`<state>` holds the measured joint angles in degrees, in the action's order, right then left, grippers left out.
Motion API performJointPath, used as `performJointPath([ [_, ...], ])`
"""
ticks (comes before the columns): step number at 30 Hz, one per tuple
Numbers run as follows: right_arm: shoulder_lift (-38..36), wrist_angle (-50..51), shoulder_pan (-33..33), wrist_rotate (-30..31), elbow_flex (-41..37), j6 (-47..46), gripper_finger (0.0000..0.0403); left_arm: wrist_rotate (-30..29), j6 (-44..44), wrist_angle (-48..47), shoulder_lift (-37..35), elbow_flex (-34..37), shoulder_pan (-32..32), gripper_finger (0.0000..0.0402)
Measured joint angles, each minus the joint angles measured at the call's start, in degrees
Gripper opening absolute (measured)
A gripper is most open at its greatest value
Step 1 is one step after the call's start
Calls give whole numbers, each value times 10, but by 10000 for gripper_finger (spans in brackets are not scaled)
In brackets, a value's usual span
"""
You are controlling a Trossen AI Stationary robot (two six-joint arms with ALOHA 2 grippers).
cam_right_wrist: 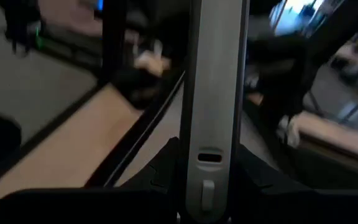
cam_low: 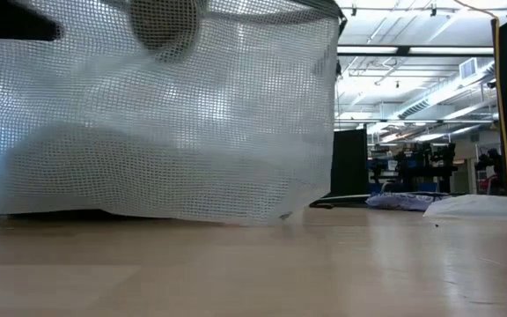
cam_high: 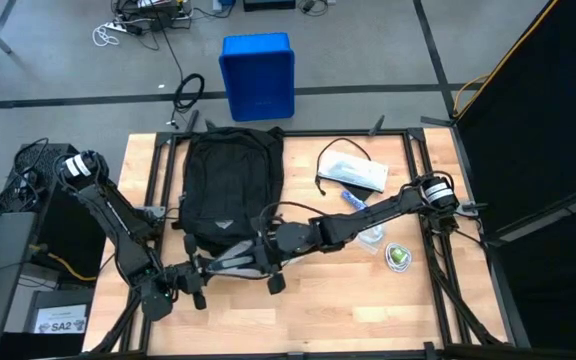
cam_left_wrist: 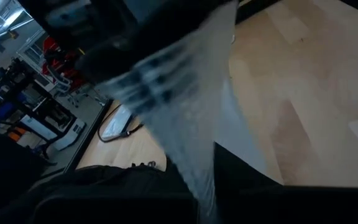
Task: Unpack backpack
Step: Put the mini fan into the zip bag
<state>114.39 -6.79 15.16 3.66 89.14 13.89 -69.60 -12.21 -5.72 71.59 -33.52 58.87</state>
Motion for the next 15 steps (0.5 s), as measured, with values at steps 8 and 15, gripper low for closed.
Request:
performJointPath([
  [8,0,103,0,18,0,-7,60,0,0,0,0,0,0,0],
  [15,-1,189,-3,67,0,-10,60,0,0,2,0,0,0,0],
])
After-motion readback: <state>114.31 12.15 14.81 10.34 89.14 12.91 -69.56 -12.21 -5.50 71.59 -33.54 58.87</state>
